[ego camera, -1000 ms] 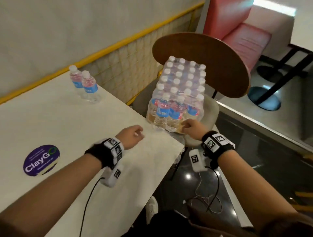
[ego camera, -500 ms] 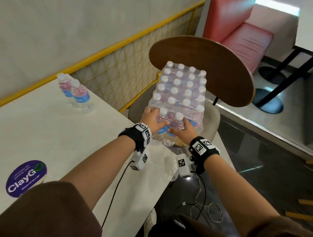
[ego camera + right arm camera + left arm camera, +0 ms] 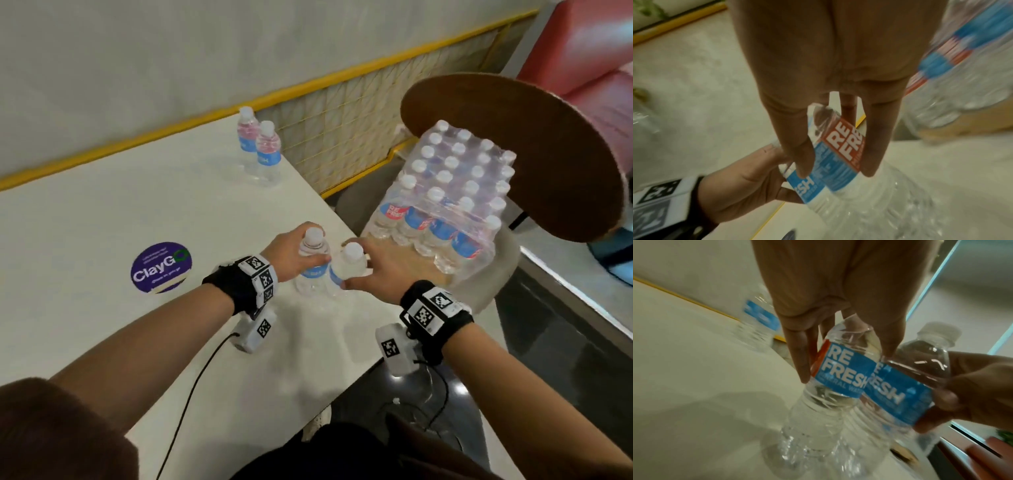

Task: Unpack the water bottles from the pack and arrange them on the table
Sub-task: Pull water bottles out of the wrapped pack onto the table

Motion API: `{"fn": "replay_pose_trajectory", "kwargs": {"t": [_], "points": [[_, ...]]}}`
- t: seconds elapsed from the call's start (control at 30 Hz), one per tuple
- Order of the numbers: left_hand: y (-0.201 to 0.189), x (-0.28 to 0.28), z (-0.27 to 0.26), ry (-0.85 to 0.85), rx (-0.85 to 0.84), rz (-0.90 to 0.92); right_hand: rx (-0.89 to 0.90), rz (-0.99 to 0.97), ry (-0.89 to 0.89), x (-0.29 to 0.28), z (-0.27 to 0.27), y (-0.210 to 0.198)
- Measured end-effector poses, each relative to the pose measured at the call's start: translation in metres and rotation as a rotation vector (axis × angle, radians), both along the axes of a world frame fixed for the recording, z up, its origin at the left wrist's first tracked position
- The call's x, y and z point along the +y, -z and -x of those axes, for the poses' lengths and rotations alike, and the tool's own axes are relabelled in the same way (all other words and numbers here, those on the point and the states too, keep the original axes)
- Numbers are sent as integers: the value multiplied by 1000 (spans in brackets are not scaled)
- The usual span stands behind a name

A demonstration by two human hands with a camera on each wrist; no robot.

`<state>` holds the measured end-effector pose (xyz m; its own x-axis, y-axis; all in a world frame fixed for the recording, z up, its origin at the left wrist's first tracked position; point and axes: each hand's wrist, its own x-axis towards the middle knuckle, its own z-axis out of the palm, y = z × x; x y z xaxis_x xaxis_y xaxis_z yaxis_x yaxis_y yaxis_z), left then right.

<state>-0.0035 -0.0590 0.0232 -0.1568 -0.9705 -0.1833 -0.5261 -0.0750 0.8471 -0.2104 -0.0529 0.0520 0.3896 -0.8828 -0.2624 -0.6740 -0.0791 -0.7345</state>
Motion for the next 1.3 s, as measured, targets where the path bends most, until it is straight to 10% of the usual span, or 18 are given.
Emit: {"fn": "replay_pose_trajectory", "kwargs": {"t": [0.33,0.5,0.93,1.3], "points": [[-3,150,-218,-464,-59,-84,-32,-201,-581,109,-224,42],[1,217,-271,-542,-9,-124,-124,-186,-504,161,-292,58],[-8,234,-277,-550,347,-307,-239,-718,-172,191,-304,68],[-34,220,-288,-368,90,-417,-270,-718,-215,202,-331,78]]}}
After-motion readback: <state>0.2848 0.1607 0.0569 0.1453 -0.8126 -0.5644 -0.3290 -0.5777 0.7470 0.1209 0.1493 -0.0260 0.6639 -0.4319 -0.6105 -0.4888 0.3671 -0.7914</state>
